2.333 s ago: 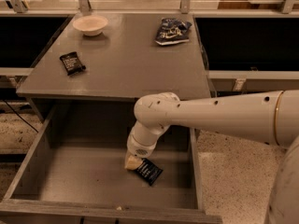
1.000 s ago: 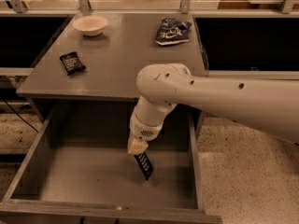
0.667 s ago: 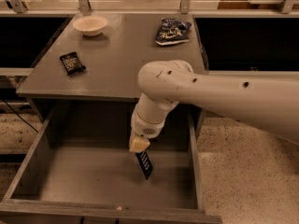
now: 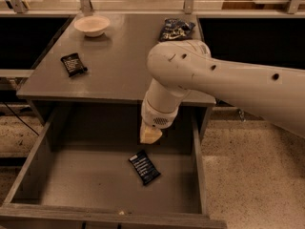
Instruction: Pick rxbar blueberry from top drawer and place on counter
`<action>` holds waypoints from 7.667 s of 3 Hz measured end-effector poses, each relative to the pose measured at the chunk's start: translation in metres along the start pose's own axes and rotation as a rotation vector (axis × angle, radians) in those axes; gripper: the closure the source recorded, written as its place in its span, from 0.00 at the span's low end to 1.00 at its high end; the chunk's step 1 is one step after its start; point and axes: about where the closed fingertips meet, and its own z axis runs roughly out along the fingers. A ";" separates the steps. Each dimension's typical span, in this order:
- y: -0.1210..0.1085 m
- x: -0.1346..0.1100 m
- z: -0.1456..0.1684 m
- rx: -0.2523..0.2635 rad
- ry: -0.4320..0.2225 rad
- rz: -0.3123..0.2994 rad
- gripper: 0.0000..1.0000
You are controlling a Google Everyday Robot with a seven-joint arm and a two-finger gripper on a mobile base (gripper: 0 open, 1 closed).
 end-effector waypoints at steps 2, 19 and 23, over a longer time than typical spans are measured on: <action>0.000 0.000 0.000 0.000 0.000 0.000 0.56; 0.020 0.020 0.154 -0.097 -0.108 -0.162 0.00; 0.029 0.025 0.159 -0.126 -0.124 -0.175 0.49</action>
Offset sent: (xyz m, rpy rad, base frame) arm 0.0000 0.0000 0.0000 0.0000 0.0000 0.0000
